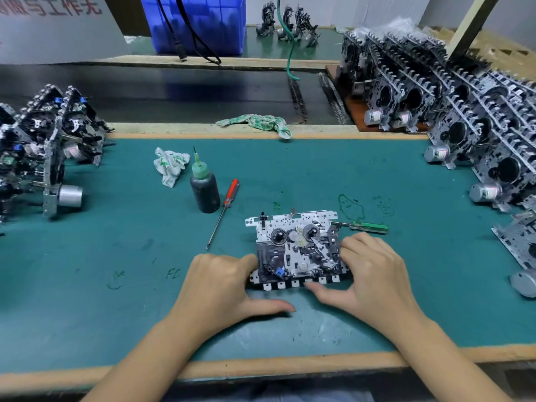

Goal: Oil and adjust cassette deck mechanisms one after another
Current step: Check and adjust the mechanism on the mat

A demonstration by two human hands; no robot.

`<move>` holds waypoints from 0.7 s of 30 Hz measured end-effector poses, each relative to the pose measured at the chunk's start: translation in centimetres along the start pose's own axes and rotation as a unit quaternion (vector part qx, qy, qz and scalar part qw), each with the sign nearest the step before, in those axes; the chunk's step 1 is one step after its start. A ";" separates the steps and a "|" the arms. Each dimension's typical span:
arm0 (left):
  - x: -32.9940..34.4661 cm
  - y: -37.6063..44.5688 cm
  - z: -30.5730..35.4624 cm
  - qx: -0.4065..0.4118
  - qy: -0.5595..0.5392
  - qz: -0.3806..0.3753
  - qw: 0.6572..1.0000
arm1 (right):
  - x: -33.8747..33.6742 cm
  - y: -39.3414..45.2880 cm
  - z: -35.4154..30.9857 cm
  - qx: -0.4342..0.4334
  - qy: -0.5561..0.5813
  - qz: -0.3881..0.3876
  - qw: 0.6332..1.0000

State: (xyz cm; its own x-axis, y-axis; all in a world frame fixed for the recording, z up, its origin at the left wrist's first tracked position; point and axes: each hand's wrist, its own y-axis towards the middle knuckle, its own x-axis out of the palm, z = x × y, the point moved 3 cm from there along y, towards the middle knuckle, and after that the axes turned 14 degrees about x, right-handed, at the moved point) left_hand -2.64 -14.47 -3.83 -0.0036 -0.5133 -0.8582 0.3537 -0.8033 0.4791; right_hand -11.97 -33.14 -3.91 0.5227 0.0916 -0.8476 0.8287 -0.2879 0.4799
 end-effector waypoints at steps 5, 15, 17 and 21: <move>-0.1 -0.1 -0.2 -0.043 0.017 0.033 0.998 | 0.3 0.0 -0.1 -0.041 0.016 -0.029 0.999; 0.1 -0.4 0.1 -0.117 0.052 0.003 0.992 | 0.2 0.0 -0.1 -0.065 0.037 -0.066 0.995; 0.0 -0.4 -0.4 -0.088 0.029 0.004 0.996 | 0.4 -0.3 -0.2 -0.058 0.025 -0.054 0.997; -0.3 -0.3 -0.6 -0.097 0.014 -0.002 0.995 | 0.4 0.0 -0.2 -0.047 0.000 -0.056 0.997</move>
State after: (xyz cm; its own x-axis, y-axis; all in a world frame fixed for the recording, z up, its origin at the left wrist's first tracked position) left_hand -2.18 -13.88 -3.86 0.0197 -0.4986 -0.8666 0.5283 -0.7307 0.4324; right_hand -11.70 -32.96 -4.22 0.4260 0.1179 -0.8970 0.8968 -0.1857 0.4015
